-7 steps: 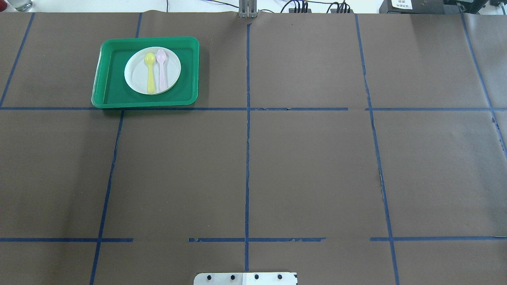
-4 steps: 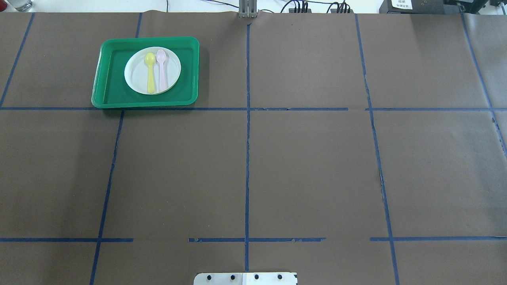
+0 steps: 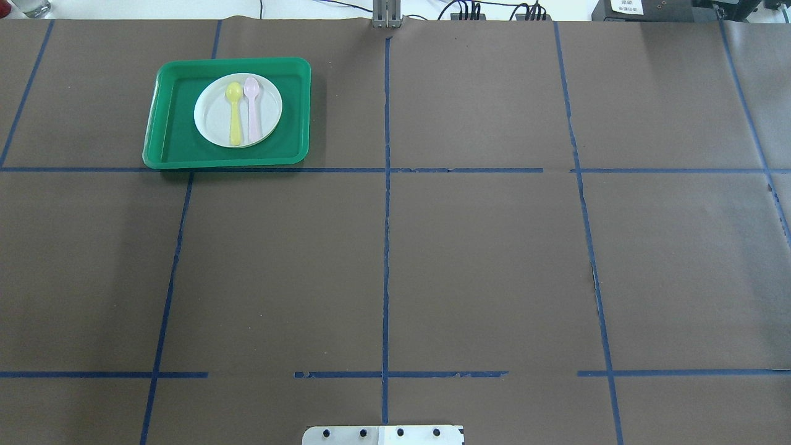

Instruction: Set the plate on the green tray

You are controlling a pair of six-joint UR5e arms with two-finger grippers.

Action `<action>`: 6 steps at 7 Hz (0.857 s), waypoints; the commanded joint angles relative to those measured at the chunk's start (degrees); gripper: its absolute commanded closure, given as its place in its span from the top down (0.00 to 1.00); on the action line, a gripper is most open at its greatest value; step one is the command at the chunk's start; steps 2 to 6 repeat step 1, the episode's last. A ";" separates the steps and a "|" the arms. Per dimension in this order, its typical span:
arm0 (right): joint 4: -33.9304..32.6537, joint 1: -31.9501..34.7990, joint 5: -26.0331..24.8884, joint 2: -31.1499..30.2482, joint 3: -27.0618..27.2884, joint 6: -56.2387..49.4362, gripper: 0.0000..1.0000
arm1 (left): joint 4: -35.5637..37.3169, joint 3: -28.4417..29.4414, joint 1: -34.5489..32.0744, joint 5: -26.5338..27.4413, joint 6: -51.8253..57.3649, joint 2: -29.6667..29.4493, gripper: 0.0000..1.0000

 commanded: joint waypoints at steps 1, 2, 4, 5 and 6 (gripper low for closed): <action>0.09 0.00 0.00 0.00 0.00 0.00 1.00 | -0.01 -0.32 -0.08 0.01 0.00 -0.01 1.00; 0.09 0.00 0.00 0.00 0.00 0.00 1.00 | -0.01 -0.32 -0.08 0.01 0.00 -0.01 1.00; 0.09 0.00 0.00 0.00 0.00 0.00 1.00 | -0.01 -0.32 -0.08 0.01 0.00 -0.01 1.00; 0.09 0.00 0.00 0.00 0.00 0.00 1.00 | -0.01 -0.32 -0.08 0.01 0.00 -0.01 1.00; 0.09 0.00 0.00 0.00 0.00 0.00 1.00 | -0.01 -0.32 -0.08 0.01 0.00 -0.01 1.00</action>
